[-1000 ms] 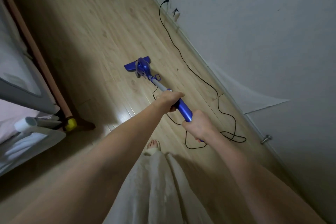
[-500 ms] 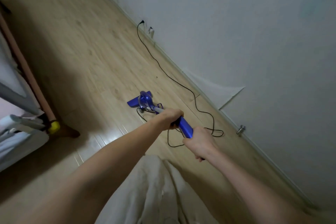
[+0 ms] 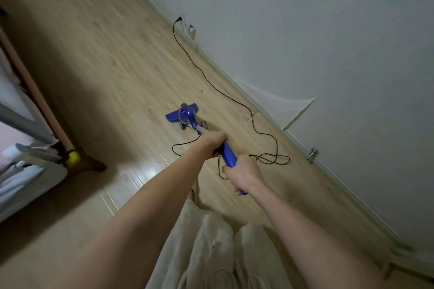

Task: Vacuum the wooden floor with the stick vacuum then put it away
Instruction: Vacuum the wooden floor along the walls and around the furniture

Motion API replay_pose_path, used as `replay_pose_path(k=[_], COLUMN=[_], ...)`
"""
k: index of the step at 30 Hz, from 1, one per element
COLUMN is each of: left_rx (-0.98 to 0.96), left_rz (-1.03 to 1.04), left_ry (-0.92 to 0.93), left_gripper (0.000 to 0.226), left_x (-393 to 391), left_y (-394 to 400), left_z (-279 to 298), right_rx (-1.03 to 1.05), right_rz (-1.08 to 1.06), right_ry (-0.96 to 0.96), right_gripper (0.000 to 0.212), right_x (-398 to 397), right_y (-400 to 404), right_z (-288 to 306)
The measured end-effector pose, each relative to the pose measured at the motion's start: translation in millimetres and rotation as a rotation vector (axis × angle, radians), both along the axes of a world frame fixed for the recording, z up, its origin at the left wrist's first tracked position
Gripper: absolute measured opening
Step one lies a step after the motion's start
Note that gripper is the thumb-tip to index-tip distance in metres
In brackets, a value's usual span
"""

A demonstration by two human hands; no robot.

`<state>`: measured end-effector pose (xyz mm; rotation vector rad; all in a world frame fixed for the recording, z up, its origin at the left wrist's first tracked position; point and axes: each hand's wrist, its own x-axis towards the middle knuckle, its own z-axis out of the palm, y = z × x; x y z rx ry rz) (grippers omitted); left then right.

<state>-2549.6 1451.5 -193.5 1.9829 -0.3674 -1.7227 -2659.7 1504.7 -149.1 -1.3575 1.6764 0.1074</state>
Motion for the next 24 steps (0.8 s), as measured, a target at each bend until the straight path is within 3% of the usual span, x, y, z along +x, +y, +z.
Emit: replay_pose_path(k=[9,12,16,24], left_rx=[-0.072,-0.061,-0.083,-0.133], left_rz=[0.032,0.052,0.077,0.085], left_ry=[-0.069,-0.076,-0.082,-0.108], left_gripper=[0.021,0.012,0.018,0.008], left_x=[76,111,158,231], left_y=[-56,-79,-112,-181], left_z=[-46,-61,-76,-79], right_rx=[0.071,0.089,0.119,0.103], right_rz=[0.024,0.078,0.120,0.146], right_ry=[0.013,0.045,0.030,-0.011], right_gripper=[0.015,0.019,0.026,0.034], right_x=[72,106,152,230], right_y=[-62,-88,-126,-199], right_z=[-47,-61,-78,-91])
